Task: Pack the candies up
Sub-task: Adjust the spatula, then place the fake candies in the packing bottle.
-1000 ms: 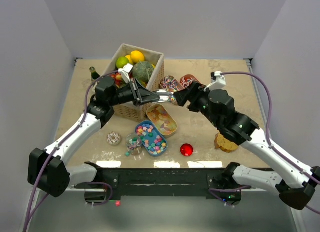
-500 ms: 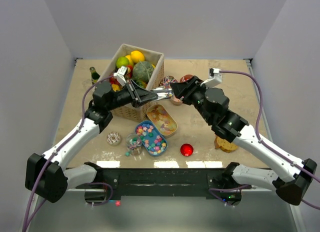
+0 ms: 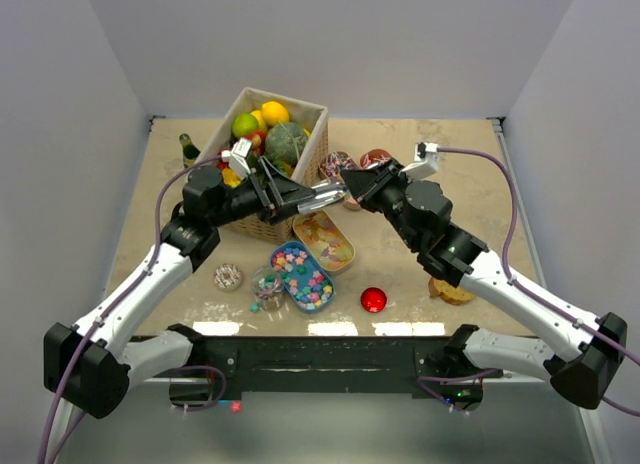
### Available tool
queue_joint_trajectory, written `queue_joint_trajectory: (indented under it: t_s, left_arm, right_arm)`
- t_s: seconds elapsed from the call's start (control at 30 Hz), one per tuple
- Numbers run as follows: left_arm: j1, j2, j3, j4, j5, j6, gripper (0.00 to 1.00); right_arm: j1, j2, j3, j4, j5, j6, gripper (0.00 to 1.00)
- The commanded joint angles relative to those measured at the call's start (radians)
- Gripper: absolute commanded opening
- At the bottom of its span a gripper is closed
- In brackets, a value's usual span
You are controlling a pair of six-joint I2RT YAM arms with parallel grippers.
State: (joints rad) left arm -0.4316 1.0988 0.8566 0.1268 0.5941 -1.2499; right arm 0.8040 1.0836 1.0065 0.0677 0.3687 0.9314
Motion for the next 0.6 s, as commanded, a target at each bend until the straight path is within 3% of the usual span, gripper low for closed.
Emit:
queue_joint_trajectory:
  t_s: [0.0,0.07,0.27,0.57]
  left_arm:
    - [0.011,-0.062,0.084,-0.271,-0.057,0.18,0.94]
    - [0.024,-0.086,0.122,-0.39,-0.112,0.262,1.0]
    - [0.071,-0.12,0.272,-0.683,-0.383,0.447,1.0]
    - [0.08,-0.105,0.384,-0.866,-0.667,0.509,1.0]
  right_arm:
    - [-0.002,-0.051,-0.051,0.02,0.022,0.024,0.0]
    - [-0.002,-0.051,-0.066,0.024,0.001,0.026,0.0]
    - [0.0,-0.004,-0.114,0.158,-0.235,-0.043,0.0]
    - [0.046,0.139,-0.08,0.23,-0.398,-0.146,0.0]
